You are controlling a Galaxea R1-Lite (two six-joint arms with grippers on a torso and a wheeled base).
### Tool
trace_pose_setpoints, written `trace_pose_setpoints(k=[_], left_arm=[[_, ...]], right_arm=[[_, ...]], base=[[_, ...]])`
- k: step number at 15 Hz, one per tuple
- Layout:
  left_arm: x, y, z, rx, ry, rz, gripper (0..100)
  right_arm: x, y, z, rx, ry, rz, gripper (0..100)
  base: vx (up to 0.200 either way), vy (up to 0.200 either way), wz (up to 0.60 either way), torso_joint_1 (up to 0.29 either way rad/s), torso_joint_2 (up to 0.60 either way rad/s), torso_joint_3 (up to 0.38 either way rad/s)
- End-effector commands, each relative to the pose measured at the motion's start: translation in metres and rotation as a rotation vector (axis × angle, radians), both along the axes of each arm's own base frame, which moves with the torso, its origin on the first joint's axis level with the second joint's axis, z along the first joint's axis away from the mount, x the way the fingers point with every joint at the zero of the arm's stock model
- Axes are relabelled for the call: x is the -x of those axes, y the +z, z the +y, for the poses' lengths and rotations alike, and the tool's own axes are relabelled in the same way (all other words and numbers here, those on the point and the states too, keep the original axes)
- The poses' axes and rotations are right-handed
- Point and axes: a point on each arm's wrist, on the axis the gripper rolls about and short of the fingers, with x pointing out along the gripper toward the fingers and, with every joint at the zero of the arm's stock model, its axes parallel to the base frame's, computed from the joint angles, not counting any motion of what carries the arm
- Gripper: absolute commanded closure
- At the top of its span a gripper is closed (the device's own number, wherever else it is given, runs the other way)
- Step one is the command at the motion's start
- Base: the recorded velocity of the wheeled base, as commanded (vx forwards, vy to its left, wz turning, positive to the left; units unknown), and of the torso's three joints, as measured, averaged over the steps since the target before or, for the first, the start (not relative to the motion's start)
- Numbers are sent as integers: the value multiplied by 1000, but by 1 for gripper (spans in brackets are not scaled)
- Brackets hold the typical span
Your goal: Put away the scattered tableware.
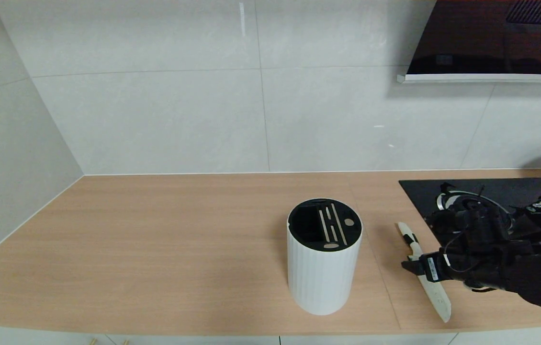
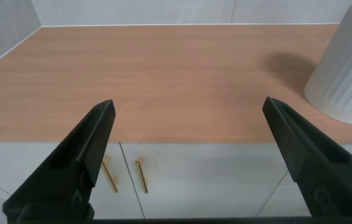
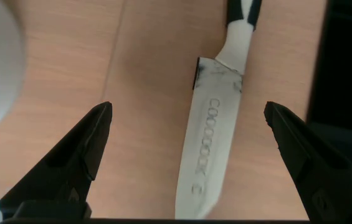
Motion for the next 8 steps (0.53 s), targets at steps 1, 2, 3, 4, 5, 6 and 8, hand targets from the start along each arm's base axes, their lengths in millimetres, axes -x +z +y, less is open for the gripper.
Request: trace_pose_setpoints(k=[1, 2, 3, 4, 5, 6, 8], left_arm=[[0, 0, 0, 0, 1, 0, 0], [0, 0, 0, 0, 1, 0, 0], [0, 0, 0, 0, 1, 0, 0], [0, 0, 0, 0, 1, 0, 0], [0, 0, 0, 0, 1, 0, 0], [0, 0, 0, 0, 1, 0, 0], [0, 0, 0, 0, 1, 0, 0]], right_arm=[[-10, -27, -2, 14, -19, 33, 0], [-13, -31, -5, 15, -32, 22, 0], [-16, -34, -6, 16, -37, 19, 0], [-20, -35, -7, 15, -41, 16, 0], [-21, -36, -8, 16, -44, 18, 0], [-25, -40, -9, 17, -52, 18, 0], [-31, -42, -14, 15, -70, 13, 0]], base=[[0, 0, 0, 0, 0, 0], [0, 0, 0, 0, 0, 0], [0, 0, 0, 0, 0, 0], [0, 0, 0, 0, 0, 0], [0, 0, 0, 0, 0, 0], [0, 0, 0, 0, 0, 0], [0, 0, 0, 0, 0, 0]])
